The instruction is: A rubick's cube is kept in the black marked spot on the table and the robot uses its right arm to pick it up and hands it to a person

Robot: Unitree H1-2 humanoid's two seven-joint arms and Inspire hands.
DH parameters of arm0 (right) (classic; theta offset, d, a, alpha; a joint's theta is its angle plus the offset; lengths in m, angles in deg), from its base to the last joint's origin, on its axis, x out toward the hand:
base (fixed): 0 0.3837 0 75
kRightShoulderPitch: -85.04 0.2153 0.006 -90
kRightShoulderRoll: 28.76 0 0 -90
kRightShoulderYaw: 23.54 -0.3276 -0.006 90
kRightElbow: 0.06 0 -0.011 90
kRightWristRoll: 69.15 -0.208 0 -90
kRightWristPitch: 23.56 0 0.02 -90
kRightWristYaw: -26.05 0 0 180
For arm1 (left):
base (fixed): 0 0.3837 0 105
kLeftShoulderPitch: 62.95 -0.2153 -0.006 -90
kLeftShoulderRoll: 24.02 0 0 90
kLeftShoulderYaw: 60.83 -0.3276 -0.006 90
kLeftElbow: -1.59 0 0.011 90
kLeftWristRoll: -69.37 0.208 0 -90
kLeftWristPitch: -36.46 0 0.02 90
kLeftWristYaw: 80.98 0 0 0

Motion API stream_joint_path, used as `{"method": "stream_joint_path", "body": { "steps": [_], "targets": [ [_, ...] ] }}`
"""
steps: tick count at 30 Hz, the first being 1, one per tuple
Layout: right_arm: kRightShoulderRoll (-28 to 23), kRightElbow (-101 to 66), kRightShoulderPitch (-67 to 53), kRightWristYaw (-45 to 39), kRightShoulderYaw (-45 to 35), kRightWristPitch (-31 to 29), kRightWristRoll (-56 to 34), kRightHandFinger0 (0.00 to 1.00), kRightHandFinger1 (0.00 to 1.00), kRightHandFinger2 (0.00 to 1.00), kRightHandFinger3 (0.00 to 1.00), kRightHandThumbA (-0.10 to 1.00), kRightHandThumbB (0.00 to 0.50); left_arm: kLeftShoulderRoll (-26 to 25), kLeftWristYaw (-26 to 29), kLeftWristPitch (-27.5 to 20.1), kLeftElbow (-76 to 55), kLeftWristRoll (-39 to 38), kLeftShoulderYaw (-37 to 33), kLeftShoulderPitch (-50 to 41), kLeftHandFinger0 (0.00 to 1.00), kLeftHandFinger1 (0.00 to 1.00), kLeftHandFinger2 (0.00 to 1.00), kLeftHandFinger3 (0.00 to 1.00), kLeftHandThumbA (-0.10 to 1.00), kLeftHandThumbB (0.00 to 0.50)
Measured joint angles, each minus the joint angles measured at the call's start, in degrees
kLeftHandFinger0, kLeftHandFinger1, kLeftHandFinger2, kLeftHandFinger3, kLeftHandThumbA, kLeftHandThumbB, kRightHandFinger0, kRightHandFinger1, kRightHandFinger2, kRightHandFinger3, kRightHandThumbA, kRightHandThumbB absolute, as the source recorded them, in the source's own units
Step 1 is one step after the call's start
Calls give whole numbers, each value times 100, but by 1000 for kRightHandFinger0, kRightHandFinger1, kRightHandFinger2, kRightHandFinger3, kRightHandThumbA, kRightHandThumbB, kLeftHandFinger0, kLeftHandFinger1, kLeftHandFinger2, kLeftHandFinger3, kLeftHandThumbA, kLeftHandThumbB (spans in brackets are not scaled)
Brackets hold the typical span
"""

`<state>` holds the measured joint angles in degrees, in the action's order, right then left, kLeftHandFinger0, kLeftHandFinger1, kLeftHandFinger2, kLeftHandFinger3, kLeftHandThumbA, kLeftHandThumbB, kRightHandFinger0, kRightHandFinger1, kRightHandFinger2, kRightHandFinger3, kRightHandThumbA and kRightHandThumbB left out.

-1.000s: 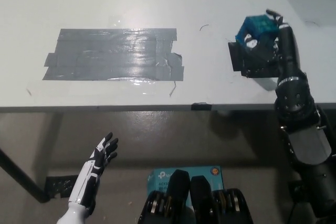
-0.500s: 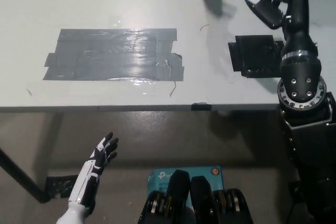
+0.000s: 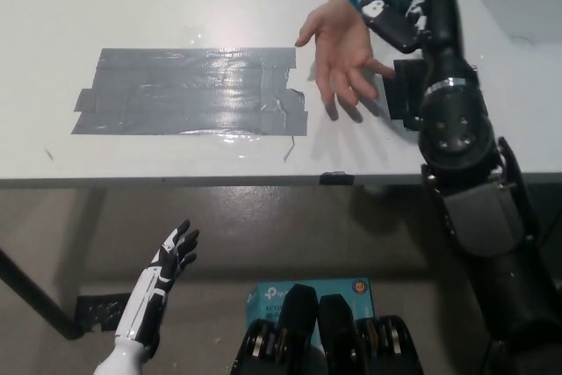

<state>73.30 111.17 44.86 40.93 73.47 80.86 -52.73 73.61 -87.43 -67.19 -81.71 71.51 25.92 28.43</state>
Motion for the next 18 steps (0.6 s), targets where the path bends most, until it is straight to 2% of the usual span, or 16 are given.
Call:
{"method": "stream_joint_path", "body": {
  "steps": [3,5,6,7,11,15,17,18],
  "targets": [
    [18,452,218,9,47,-69,29,0,266,828,929,-100,217,-3,0,7,0,7,-2,15,1000,1000,1000,1000,1000,255],
    [41,833,398,17,79,-118,44,0,215,705,895,-100,214,-6,0,7,2,13,-3,43,1000,1000,1000,1000,1000,259],
    [45,895,423,18,84,-125,46,0,208,685,894,-100,210,-6,0,7,2,14,-3,48,1000,1000,1000,1000,1000,259],
    [64,1157,533,24,100,-157,54,0,156,640,882,-100,205,-8,0,7,4,15,-3,71,1000,1000,1000,1000,1000,261],
    [96,1816,739,48,115,-287,62,0,45,605,848,-100,206,-12,1,7,6,46,-6,104,1000,1000,1000,1000,1000,282],
    [106,2634,986,96,100,-405,52,0,44,610,864,-100,201,-21,2,8,6,106,-14,115,1000,1000,1000,1000,1000,290],
    [101,3128,1156,123,92,-490,39,0,49,560,845,-100,201,-22,2,11,5,129,-15,128,1000,1000,1000,1000,1000,287],
    [102,3324,1224,133,91,-532,35,2,23,449,799,-100,215,-24,2,13,5,138,-16,135,1000,1000,1000,1000,1000,292]
  ]
}}
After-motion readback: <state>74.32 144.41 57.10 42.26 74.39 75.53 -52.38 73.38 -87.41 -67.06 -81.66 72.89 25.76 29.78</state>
